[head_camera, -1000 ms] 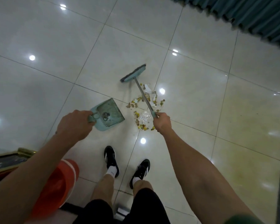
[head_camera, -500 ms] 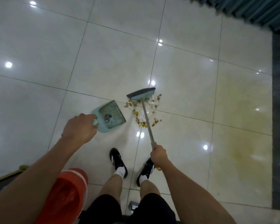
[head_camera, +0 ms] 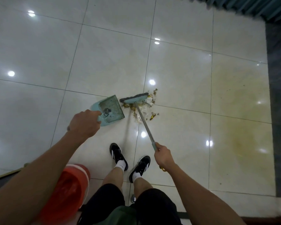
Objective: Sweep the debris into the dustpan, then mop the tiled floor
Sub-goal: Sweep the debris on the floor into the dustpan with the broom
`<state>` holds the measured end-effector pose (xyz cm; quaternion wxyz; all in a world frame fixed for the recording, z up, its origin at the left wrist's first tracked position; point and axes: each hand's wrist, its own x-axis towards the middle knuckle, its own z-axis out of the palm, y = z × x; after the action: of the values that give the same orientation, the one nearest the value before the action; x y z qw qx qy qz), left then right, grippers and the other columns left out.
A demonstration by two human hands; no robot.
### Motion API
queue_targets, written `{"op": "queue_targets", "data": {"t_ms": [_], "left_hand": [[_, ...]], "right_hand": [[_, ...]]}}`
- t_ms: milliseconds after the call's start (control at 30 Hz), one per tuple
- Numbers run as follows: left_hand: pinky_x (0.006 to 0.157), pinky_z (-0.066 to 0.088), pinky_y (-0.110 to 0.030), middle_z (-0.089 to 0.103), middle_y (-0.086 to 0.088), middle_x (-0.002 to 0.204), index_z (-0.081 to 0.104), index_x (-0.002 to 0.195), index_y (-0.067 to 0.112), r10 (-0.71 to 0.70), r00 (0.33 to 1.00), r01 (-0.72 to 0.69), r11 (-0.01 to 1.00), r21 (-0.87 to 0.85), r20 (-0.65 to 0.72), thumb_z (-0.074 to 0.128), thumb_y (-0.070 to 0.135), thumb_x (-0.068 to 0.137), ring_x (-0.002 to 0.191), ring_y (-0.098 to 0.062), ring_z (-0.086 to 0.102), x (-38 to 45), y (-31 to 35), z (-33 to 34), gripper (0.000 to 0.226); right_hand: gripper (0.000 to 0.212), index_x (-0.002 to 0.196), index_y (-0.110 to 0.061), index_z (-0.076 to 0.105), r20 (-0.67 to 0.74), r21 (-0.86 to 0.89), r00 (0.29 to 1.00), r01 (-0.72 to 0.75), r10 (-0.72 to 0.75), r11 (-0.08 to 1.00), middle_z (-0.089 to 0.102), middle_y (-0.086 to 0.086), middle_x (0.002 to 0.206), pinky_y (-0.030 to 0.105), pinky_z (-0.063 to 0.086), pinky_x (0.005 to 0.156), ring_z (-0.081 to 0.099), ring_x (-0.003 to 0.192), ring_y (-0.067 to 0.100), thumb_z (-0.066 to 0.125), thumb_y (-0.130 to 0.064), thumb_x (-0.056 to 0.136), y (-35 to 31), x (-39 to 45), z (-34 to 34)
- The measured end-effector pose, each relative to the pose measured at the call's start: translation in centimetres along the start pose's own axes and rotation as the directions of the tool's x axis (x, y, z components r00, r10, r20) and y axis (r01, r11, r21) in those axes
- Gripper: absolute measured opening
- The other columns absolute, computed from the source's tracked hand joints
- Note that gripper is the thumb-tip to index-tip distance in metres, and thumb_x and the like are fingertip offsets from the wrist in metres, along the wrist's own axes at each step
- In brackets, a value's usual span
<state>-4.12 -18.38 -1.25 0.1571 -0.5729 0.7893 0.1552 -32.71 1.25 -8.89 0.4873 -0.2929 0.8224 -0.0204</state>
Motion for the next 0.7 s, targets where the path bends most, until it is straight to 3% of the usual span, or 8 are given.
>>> {"op": "queue_targets", "data": {"t_ms": [100,233,367,433,500,533,600,700], "left_hand": [[0.064,0.051,-0.033,0.069,-0.006,0.087,0.066,0.105,0.027,0.006,1.0,-0.006,1.0,-0.007,-0.019,0.06,0.031,0.091,0.072,-0.029,0.065,-1.3,1.4,0.0,0.016],[0.065,0.051,-0.033,0.067,-0.006,0.086,0.063,0.102,0.027,0.0,0.999,-0.001,1.0,-0.008,-0.038,0.059,0.032,0.09,0.071,-0.027,0.063,-2.2,3.2,0.0,0.013],[0.065,0.052,-0.031,0.066,-0.003,0.082,0.065,0.1,0.027,-0.029,0.999,0.029,0.999,-0.019,-0.031,0.058,0.034,0.09,0.068,-0.025,0.063,-2.9,4.5,0.3,0.014],[0.065,0.053,-0.031,0.066,-0.003,0.082,0.066,0.099,0.028,-0.048,0.998,0.047,0.998,-0.038,-0.028,0.06,0.034,0.088,0.069,-0.025,0.064,-3.3,4.9,0.4,0.014],[0.065,0.052,-0.031,0.066,-0.003,0.081,0.067,0.097,0.027,-0.057,0.998,0.056,0.997,-0.053,-0.024,0.06,0.033,0.088,0.069,-0.024,0.063,-3.6,5.2,0.5,0.013],[0.065,0.053,-0.031,0.066,-0.003,0.081,0.068,0.097,0.026,-0.057,0.998,0.056,0.997,-0.057,-0.015,0.061,0.032,0.088,0.069,-0.024,0.063,-3.8,5.4,0.5,0.013],[0.065,0.053,-0.032,0.066,-0.004,0.082,0.067,0.096,0.026,-0.063,0.998,0.063,0.996,-0.06,0.003,0.06,0.032,0.088,0.069,-0.025,0.063,-4.1,5.9,0.5,0.012],[0.064,0.051,-0.032,0.065,-0.004,0.081,0.066,0.094,0.026,-0.07,0.997,0.071,0.995,-0.071,0.019,0.059,0.031,0.088,0.069,-0.026,0.062,-4.4,6.4,0.3,0.011]], "right_hand": [[0.043,0.144,-0.031,0.048,-0.045,0.013,0.997,0.056,-0.055,0.998,0.063,0.004,0.084,0.025,0.048,0.041,0.061,0.059,0.021,0.037,-0.026,0.102,0.6,-0.2,-1.7],[0.041,0.142,-0.03,0.049,-0.097,-0.096,0.981,0.158,-0.167,0.983,0.066,0.007,0.09,0.037,0.057,0.063,0.064,0.072,0.027,0.034,-0.035,0.104,0.6,-0.6,-3.3],[0.027,0.125,-0.025,0.048,-0.239,-0.349,0.947,0.122,-0.214,0.929,0.062,0.003,0.077,0.035,0.05,0.057,0.06,0.065,0.027,0.036,-0.031,0.102,2.2,-0.9,-3.7],[0.022,0.119,-0.019,0.045,-0.162,-0.067,0.987,0.009,-0.02,0.998,0.064,0.009,0.085,0.035,0.048,0.057,0.063,0.069,0.028,0.048,-0.022,0.097,2.6,-0.8,-3.4],[0.021,0.111,-0.004,0.051,0.119,0.333,0.988,-0.13,0.095,0.934,0.062,0.014,0.079,0.033,0.045,0.052,0.057,0.055,0.024,0.054,-0.01,0.091,1.9,-0.3,-3.8],[0.021,0.107,0.003,0.056,0.153,0.412,0.984,-0.142,0.085,0.9,0.059,0.014,0.073,0.031,0.043,0.05,0.051,0.05,0.022,0.056,-0.007,0.089,1.5,0.2,-4.2],[0.021,0.102,0.008,0.062,0.051,0.423,0.997,-0.075,0.059,0.903,0.054,0.014,0.068,0.031,0.043,0.048,0.048,0.05,0.022,0.058,-0.004,0.086,1.0,1.2,-5.1],[0.019,0.096,0.006,0.064,-0.1,0.198,0.995,0.015,0.004,0.98,0.061,0.016,0.075,0.037,0.048,0.052,0.054,0.058,0.027,0.055,-0.005,0.085,1.5,1.7,-6.0]]}}
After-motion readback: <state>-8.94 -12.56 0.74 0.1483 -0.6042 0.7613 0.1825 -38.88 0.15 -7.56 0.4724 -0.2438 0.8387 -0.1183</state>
